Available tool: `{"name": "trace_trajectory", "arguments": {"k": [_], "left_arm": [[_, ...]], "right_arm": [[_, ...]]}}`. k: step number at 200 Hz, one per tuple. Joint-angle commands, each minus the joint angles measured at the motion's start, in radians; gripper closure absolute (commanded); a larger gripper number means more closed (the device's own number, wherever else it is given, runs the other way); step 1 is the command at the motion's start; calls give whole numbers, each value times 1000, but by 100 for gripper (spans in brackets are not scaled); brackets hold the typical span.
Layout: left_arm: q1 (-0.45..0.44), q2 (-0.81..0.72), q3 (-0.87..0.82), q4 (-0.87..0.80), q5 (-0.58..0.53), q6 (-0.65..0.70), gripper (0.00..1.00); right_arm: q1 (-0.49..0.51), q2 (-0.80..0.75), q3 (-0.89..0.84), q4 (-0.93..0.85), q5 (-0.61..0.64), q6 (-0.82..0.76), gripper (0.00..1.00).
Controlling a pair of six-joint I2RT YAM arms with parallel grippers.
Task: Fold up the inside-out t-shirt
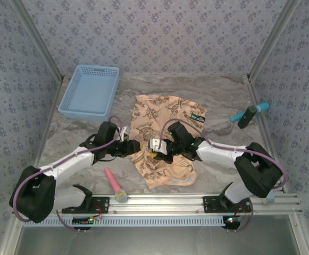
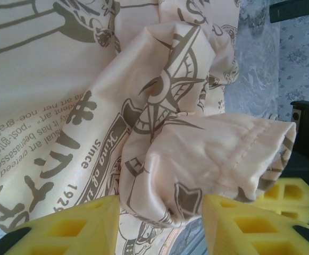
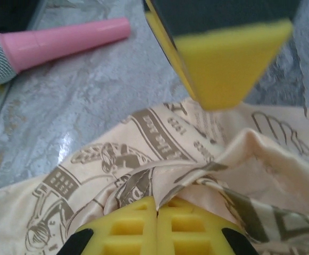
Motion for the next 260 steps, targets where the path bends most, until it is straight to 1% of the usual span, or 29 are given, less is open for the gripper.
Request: {"name": "trace_trajectory", "arguments": {"k": [1,18,31,47,55,72,88,99,109,116,133,142,158,169,180,193,202,214,227,238,249,260], "left_arm": [[9,-44,-7,24,22,-22,50],[9,-67,-14,36,32,-32,47],[9,-85,-28,59,45,-48,44],[9,-99,-47,83,42,-65,39],[9,-98,-53,85,33,-67,38],[6,-74,-57,100,38,-73,37],[-11,-41,-46,98,45,-64,40],[-33,-19,-37,89,47,-51,41],[-47,-2,-31,68,37,-38,45],[-54,6,-33,52,26,-33,48],[-60,15,-47,14,-9,-24,57],[-59,17,-56,4,-22,-22,59],[-64,21,-67,15,-23,-24,61],[-72,31,-65,20,-25,-24,64],[-83,47,-56,15,-34,-17,67],[-100,69,-44,-10,-68,0,68],[-112,91,-34,-43,-103,26,69],[-116,128,-23,-84,-149,60,75],[-116,167,-15,-104,-163,90,84],[-115,190,-5,-112,-158,112,93],[-116,199,1,-121,-154,128,99],[-117,192,6,-139,-159,143,100]], "right_arm": [[35,2,66,-67,-55,-41,93],[46,23,83,-61,-70,-3,88],[53,31,86,-40,-80,24,76],[60,44,85,-20,-93,56,68],[57,47,86,-23,-107,63,67],[54,36,80,-27,-129,89,65],[40,-9,54,-21,-163,114,62],[31,-52,32,-26,-155,124,62],[27,-91,17,-52,-123,121,61],[28,-110,15,-88,-77,108,60],[68,-118,25,-206,73,34,59],[99,-107,21,-218,160,20,59],[141,-76,8,-193,262,30,58],[162,-52,5,-172,328,39,58],[179,-31,2,-146,412,45,60],[185,-22,-11,-111,479,50,65],[179,-29,-22,-89,507,61,76],[164,-49,-45,-72,508,60,89],[146,-73,-72,-63,513,52,97],[127,-96,-91,-62,513,45,100],[106,-116,-106,-68,511,39,100],[86,-140,-118,-73,511,30,100]]}}
